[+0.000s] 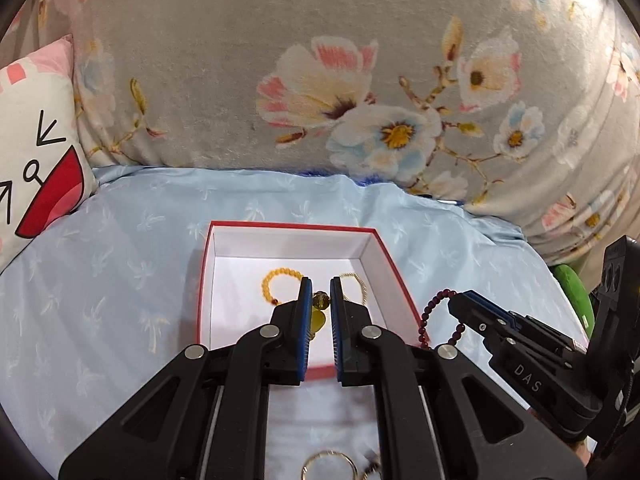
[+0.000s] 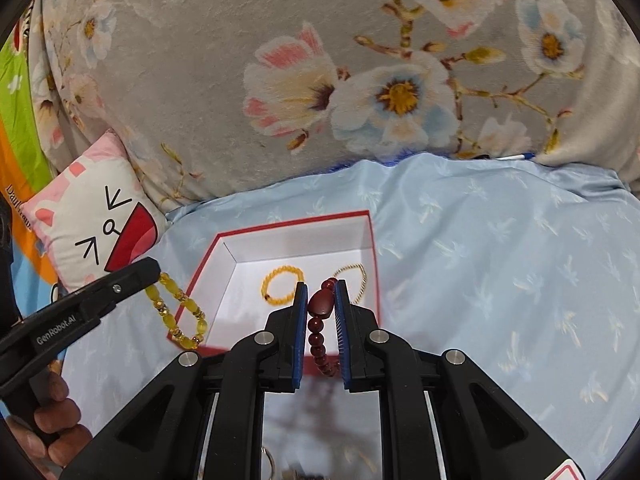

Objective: Organize jewelry
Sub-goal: 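Lower both bracelets into the red box and open both grippers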

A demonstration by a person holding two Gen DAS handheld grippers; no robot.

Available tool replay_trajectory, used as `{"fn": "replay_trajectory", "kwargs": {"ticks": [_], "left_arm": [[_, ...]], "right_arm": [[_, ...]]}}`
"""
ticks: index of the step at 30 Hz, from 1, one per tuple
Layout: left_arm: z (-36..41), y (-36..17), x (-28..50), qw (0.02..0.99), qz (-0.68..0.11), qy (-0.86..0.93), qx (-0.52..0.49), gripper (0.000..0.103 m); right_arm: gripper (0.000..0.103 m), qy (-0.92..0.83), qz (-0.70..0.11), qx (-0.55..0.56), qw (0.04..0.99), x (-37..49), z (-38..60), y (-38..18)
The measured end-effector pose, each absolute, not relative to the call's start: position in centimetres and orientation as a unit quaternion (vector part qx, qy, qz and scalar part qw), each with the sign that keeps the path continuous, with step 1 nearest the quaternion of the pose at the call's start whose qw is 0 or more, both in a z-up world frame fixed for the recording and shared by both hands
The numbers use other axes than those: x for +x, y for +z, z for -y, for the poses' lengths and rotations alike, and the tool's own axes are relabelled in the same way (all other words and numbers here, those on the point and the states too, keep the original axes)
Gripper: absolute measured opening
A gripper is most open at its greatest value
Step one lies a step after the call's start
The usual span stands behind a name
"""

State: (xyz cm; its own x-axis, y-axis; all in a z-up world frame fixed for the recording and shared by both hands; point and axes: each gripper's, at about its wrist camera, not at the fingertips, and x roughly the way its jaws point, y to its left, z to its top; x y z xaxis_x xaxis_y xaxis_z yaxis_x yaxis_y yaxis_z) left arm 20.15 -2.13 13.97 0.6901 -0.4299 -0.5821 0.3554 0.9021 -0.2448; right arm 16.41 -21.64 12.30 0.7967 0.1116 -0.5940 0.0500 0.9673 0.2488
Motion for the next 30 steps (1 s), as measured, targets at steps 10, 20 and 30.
{"fn": "replay_trajectory", "kwargs": {"ticks": [10,20,30], "left_arm": [[2.1,9.1,26.6,0.906,-0.372,-0.193,-0.062,0.009],[0.7,6.7,27.4,0.914,-0.370,-0.155,-0.055,0.042],[-0.2,7.3,25.5,0.925,-0.356,-0.127,-0.043,0.046]], "right_arm": [[0.013,0.055,-0.372,0.133,0.917,23.6,18.8,7.9],[0.026,0.027,-0.385,0.104,0.916,24.5,19.0,5.4],[0.029,0.016,-0.357,0.115,0.927,21.1,20.0,6.7]]}}
